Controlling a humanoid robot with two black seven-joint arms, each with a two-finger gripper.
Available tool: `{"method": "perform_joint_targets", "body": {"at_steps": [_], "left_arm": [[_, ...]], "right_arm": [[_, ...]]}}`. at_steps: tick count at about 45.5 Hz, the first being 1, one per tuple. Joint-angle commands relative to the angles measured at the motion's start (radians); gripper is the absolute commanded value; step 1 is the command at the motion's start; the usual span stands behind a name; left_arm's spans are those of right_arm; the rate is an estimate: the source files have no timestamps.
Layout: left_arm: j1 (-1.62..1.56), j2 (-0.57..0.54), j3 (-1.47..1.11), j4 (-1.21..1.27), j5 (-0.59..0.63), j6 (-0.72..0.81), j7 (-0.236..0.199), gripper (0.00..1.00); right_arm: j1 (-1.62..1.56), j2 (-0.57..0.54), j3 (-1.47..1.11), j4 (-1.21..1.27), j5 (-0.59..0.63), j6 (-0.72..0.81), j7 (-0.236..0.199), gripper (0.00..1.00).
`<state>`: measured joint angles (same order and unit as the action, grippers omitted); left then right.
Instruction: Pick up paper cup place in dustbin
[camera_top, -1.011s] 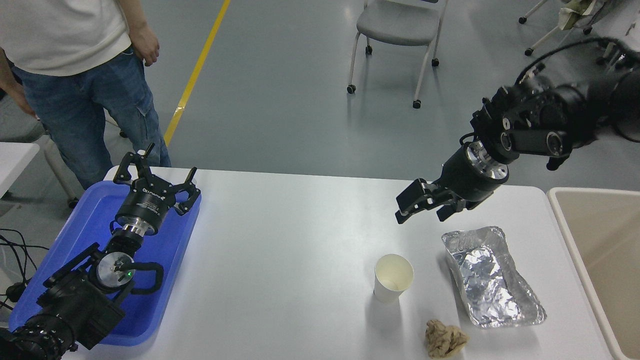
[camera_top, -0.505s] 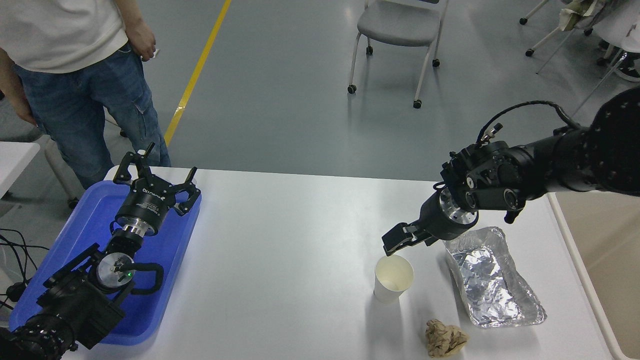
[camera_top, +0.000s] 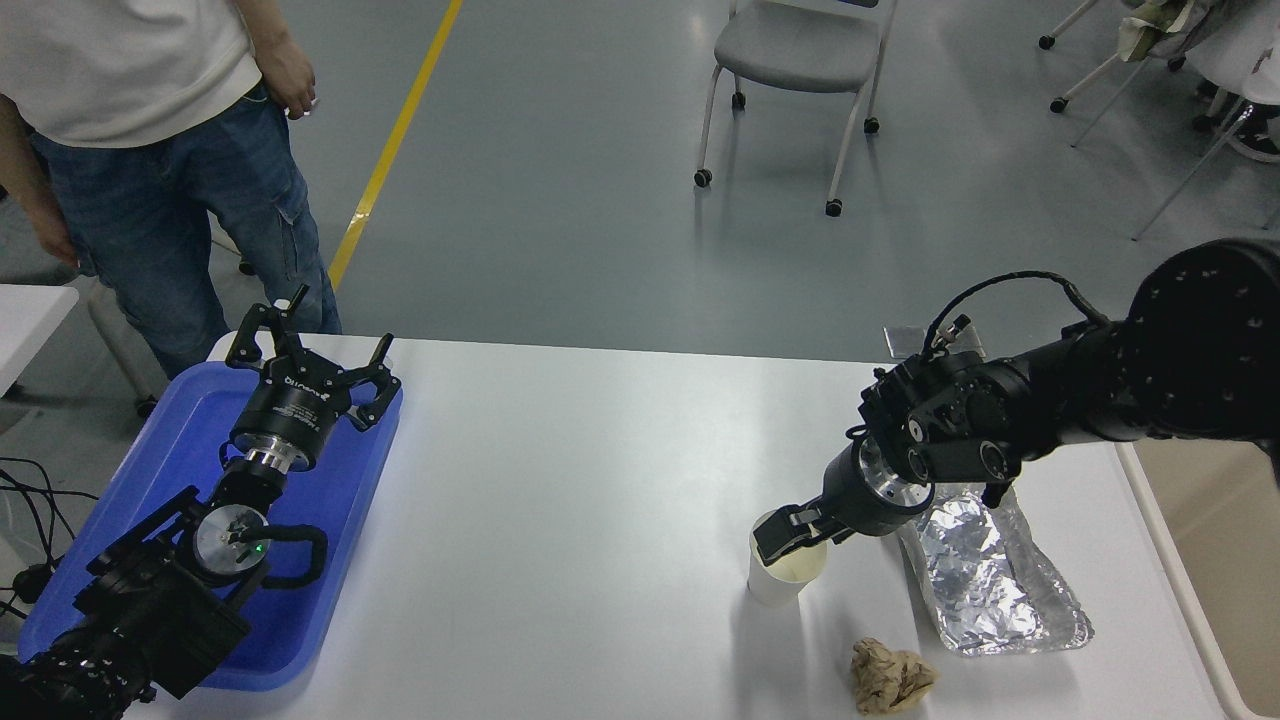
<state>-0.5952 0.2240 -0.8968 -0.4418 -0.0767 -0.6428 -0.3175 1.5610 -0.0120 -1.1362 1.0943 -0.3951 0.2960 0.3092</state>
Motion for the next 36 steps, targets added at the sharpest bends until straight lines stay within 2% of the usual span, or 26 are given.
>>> {"method": "perform_joint_targets", "body": {"at_steps": [1,2,6,9,12,13,23,36], "left_arm": [[0.000,0.000,0.001,0.000,0.000,0.000,0.000,1.00],[0.000,0.000,-0.001,0.000,0.000,0.000,0.000,1.00],[0.000,0.000,0.001,-0.001,0.000,0.000,0.000,1.00],[0.000,0.000,-0.001,0.000,0.000,0.000,0.000,1.00],[0.000,0.000,0.001,0.000,0.000,0.000,0.000,1.00],[0.000,0.000,-0.001,0.000,0.000,0.000,0.000,1.00],[0.000,0.000,0.001,-0.001,0.000,0.000,0.000,1.00],[0.000,0.000,-0.001,0.000,0.000,0.000,0.000,1.00]], "right_arm": [[-0.021,0.001,0.006,-0.005,0.010,-0.031,-0.025,0.79],[-0.021,0.001,0.006,-0.005,0.012,-0.031,-0.027,0.73],[-0.021,0.001,0.004,-0.002,0.008,-0.029,-0.035,0.40],[-0.021,0.001,0.006,-0.001,0.010,-0.025,-0.041,0.25],[-0.019,-0.002,0.006,0.002,0.010,-0.020,-0.048,0.05],[-0.021,-0.002,0.006,0.002,0.012,-0.020,-0.051,0.02],[-0.019,-0.006,0.003,0.007,0.018,-0.012,-0.055,0.00],[-0.009,-0.016,-0.011,0.007,0.084,-0.011,-0.056,0.00]]}}
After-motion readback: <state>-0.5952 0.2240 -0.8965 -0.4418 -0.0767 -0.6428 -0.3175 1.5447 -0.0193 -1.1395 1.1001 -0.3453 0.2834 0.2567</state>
